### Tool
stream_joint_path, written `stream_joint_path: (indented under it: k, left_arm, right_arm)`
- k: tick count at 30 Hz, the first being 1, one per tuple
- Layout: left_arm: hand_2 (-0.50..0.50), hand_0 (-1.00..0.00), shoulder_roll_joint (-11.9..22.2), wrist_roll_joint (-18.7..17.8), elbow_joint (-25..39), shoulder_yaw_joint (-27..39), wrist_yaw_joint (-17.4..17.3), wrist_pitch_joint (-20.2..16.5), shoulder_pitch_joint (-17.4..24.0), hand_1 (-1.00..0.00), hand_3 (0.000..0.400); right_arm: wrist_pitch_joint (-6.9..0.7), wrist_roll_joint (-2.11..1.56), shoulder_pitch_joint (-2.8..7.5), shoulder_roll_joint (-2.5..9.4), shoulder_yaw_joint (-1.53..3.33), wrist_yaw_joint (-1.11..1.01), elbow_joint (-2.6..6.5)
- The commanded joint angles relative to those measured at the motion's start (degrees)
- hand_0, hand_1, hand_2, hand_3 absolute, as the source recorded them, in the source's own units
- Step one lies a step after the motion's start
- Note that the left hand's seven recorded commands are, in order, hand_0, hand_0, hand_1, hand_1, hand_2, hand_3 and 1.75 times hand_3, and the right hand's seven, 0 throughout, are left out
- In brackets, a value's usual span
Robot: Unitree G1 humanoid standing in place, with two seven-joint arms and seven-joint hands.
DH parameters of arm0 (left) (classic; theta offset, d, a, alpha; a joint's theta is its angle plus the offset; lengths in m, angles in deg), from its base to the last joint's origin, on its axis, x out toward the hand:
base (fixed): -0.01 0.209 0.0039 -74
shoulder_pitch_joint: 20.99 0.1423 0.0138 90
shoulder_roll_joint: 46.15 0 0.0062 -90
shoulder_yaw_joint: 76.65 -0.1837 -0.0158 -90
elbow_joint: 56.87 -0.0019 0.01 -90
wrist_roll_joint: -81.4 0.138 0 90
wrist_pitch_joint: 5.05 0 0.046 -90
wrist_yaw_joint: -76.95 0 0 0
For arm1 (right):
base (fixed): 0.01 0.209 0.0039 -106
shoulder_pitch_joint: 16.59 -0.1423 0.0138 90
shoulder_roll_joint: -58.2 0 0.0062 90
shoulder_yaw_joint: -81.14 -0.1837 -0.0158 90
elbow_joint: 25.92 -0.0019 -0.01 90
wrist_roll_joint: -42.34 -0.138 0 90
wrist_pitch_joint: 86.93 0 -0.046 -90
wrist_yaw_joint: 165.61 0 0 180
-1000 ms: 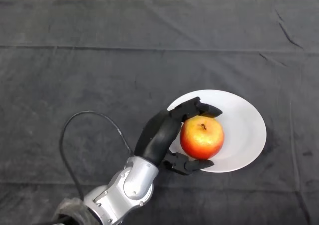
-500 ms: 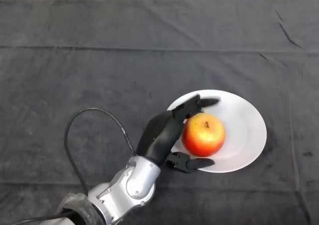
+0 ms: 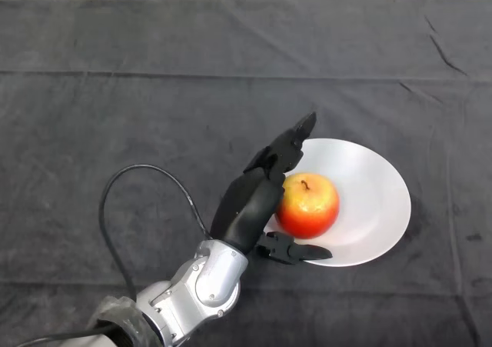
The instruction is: Move the apple to the plate
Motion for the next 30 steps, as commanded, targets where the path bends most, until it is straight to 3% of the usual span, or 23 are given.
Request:
stream_joint_path:
  k: [1,11,30]
  left_arm:
    - [0.0,0.0,4.0,-0.06,1.43,1.4,-0.73,0.92,-1.74,0.0,0.0]
    - [0.0,0.0,10.68,-2.82,5.77,10.01,-2.79,3.33,0.21,0.0,0.0]
    - [0.0,0.0,19.12,-6.01,11.57,27.35,-1.43,4.68,6.42,0.0,0.0]
  right_arm:
    - [0.01,-1.12,0.56,-0.46,-0.2,-0.11,-1.55]
    - [0.01,-1.09,0.58,-0.43,-0.18,-0.1,-1.6]
    - [0.01,-1.04,0.63,-0.32,-0.13,0.0,-1.83]
